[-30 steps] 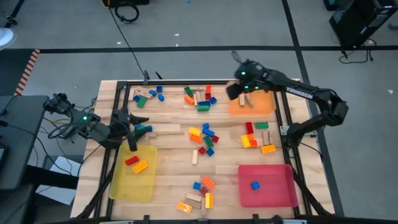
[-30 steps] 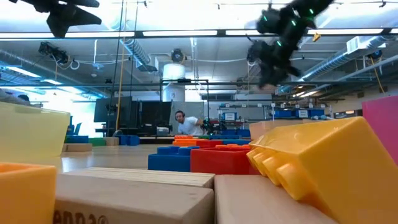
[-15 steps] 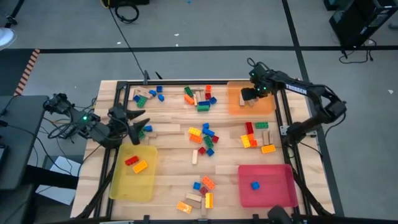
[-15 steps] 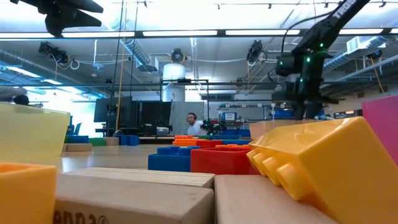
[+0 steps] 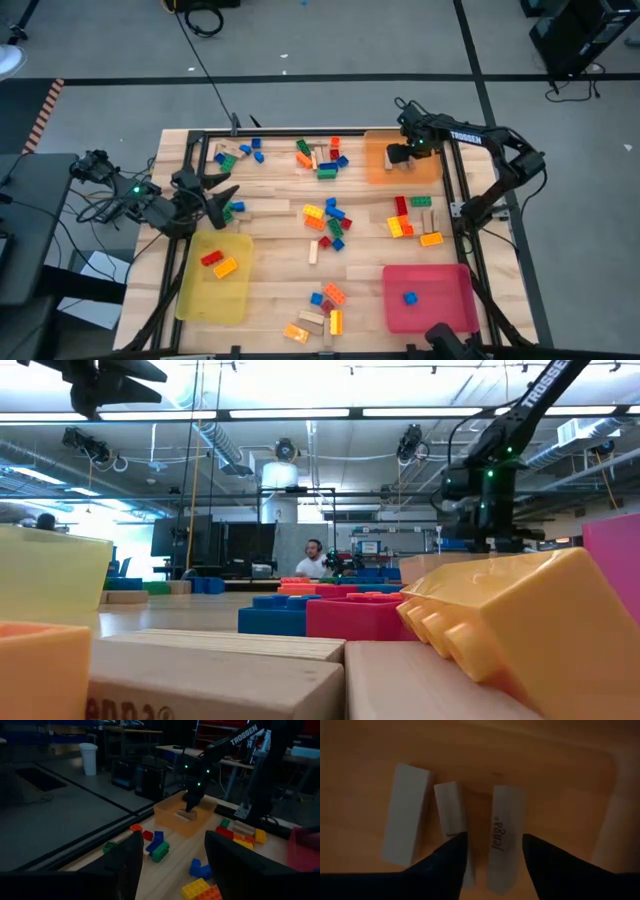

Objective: Sort blocks by size
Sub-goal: Put the large orange game piece into the yellow bin

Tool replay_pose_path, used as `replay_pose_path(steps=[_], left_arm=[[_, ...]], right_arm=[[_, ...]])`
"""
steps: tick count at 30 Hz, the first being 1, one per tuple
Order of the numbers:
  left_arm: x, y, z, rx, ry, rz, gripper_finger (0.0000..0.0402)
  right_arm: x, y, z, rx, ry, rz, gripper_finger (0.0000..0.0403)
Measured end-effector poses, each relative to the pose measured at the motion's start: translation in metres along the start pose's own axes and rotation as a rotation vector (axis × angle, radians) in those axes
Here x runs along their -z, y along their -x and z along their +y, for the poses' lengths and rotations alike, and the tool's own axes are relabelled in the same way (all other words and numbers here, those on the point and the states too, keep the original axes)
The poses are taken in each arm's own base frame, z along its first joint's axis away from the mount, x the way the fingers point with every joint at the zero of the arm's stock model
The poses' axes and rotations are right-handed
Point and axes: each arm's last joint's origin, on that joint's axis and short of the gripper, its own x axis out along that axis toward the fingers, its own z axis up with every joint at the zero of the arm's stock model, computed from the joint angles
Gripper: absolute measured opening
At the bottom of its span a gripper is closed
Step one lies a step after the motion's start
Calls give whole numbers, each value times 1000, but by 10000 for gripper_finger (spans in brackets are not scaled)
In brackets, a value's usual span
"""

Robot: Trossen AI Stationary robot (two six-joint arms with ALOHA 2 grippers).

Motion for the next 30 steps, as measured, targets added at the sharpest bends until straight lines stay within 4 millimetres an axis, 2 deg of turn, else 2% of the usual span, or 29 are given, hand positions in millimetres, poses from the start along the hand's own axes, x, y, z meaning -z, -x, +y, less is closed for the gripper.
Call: replay_pose_path(steps=[6, 13, 17, 21, 30], left_arm=[[-4, 0, -2, 18, 52, -16, 218], [-10, -1, -7, 27, 123, -48, 218], [-15, -2, -10, -45, 193, -106, 218], [-20, -7, -11, -126, 169, -147, 218], [-37, -22, -3, -223, 174, -211, 219]], right_arm=[[-1, 23, -7, -29, 5, -81, 199], [6, 60, -11, -143, 9, -190, 177], [12, 80, -13, -209, 26, -251, 173], [18, 98, -16, -254, 33, -312, 174], [27, 118, -20, -288, 36, -392, 171]])
